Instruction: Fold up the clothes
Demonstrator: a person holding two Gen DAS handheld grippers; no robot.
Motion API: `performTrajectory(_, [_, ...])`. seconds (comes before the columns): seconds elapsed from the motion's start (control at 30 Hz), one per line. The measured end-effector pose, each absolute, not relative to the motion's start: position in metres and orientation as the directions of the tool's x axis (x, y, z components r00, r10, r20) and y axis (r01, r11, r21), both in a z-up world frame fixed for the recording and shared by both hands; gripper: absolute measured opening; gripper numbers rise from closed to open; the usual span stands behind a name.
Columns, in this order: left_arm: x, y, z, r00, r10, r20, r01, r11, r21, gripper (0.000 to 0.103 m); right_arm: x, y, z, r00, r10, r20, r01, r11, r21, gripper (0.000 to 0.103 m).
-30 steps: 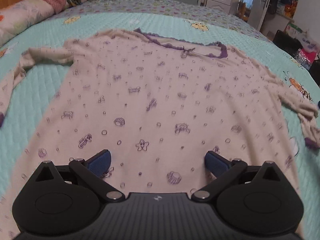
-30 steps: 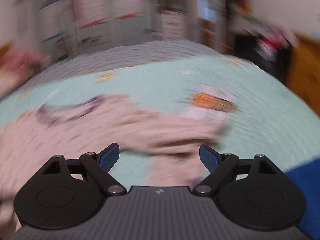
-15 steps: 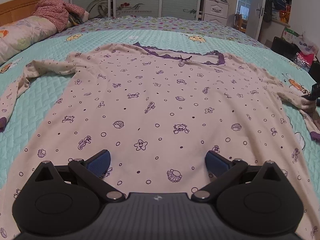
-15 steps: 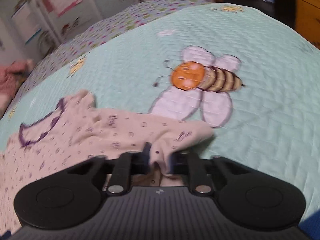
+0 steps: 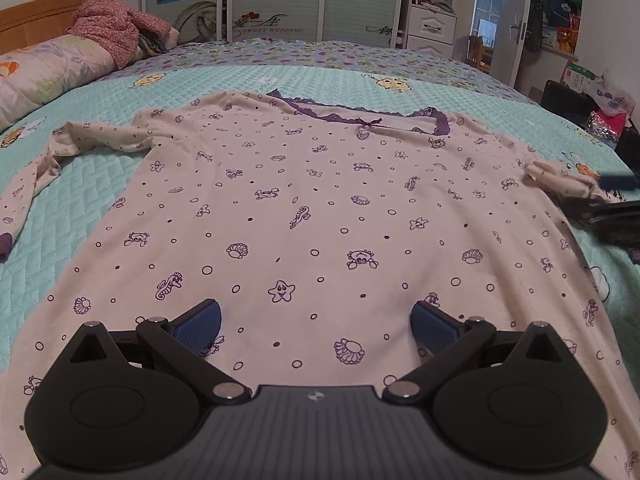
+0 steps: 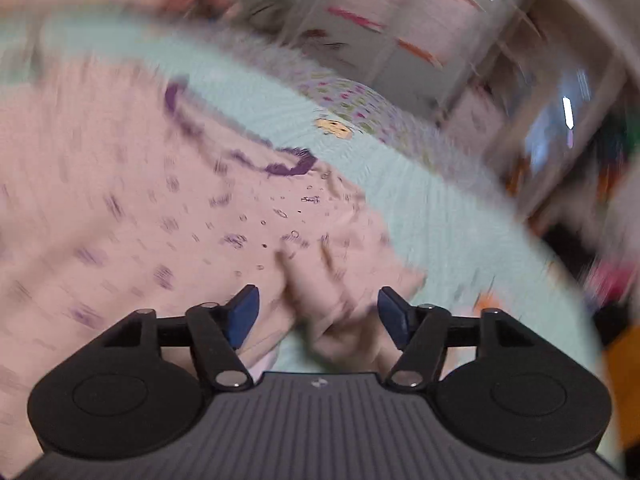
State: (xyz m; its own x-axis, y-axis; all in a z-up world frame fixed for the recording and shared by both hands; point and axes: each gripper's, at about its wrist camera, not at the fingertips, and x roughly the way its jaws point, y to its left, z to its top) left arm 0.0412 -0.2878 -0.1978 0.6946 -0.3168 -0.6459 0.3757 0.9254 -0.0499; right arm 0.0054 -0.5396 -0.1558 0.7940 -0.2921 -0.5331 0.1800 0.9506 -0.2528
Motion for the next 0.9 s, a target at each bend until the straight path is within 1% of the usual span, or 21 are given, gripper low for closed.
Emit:
performTrajectory(0.07, [0.041,-0.287,-0.198,0.695,-0.321,-0.643,0.377,0.925,-0.054,0.103,-0.025,-0.57,-0.144,0.811,-0.277,-0.516,0.301,0.953,-0.038,0.069])
performTrajectory(0.13, [0.041,-0.286,-0.198,0.696,-0.324,-0.641,0.377,0.924,-0.059,0.103,-0.053,-0.609,-0.139,0.789,-0.339,-0.512,0.447,0.889,0.1,0.069])
performTrajectory(0.17, [0.04,-0.286,-0.198,0.696,-0.325,-0.64,0.377,0.924,-0.06,0.103,-0.062,-0.627,-0.139,0.771,-0.361,-0.525,0.501,0.852,0.15,0.069])
performTrajectory(0.23, [0.04,-0.287,-0.198,0.698,-0.324,-0.639,0.376,0.925,-0.058,0.103,-0.066,-0.658,-0.147,0.724,-0.367,-0.584,0.562,0.805,0.191,0.068])
performTrajectory(0.3, [0.04,-0.287,-0.198,0.698,-0.323,-0.639,0.376,0.925,-0.057,0.103,-0.059,-0.677,-0.155,0.718,-0.319,-0.619,0.562,0.79,0.244,0.067])
performTrajectory(0.37, [0.04,-0.287,-0.198,0.699,-0.323,-0.638,0.376,0.925,-0.057,0.103,-0.042,-0.684,-0.16,0.708,-0.277,-0.65,0.542,0.803,0.247,0.066])
performTrajectory(0.43, [0.04,-0.286,-0.199,0.699,-0.324,-0.638,0.376,0.925,-0.057,0.103,-0.021,-0.687,-0.167,0.697,-0.209,-0.686,0.501,0.826,0.258,0.059])
performTrajectory(0.47, [0.04,-0.287,-0.199,0.699,-0.323,-0.638,0.376,0.925,-0.056,0.103,-0.01,-0.687,-0.17,0.69,-0.168,-0.704,0.474,0.84,0.264,0.047])
performTrajectory(0.5, [0.04,-0.287,-0.199,0.699,-0.322,-0.638,0.376,0.925,-0.056,0.103,0.002,-0.685,-0.172,0.676,-0.149,-0.722,0.451,0.858,0.246,0.03])
performTrajectory(0.57, [0.041,-0.287,-0.198,0.699,-0.321,-0.639,0.376,0.925,-0.054,0.103,0.021,-0.67,-0.167,0.637,-0.149,-0.756,0.388,0.91,0.147,0.003])
performTrajectory(0.6, [0.041,-0.286,-0.198,0.699,-0.321,-0.639,0.376,0.925,-0.053,0.103,0.028,-0.662,-0.162,0.617,-0.161,-0.77,0.348,0.934,0.084,0.002])
performTrajectory(0.67, [0.041,-0.288,-0.198,0.699,-0.313,-0.643,0.374,0.926,-0.043,0.103,0.039,-0.648,-0.151,0.586,-0.229,-0.777,0.282,0.957,-0.069,0.002])
performTrajectory(0.73, [0.041,-0.29,-0.197,0.699,-0.304,-0.647,0.372,0.927,-0.033,0.103,0.039,-0.648,-0.136,0.574,-0.344,-0.743,0.294,0.933,-0.206,0.002])
performTrajectory(0.83, [0.04,-0.291,-0.198,0.7,-0.3,-0.648,0.369,0.929,-0.032,0.103,0.027,-0.68,-0.122,0.482,-0.594,-0.644,0.452,0.798,-0.398,0.002])
performTrajectory(0.9, [0.04,-0.291,-0.198,0.702,-0.298,-0.647,0.368,0.929,-0.029,0.103,0.021,-0.713,-0.13,0.337,-0.724,-0.602,0.531,0.674,-0.513,0.003])
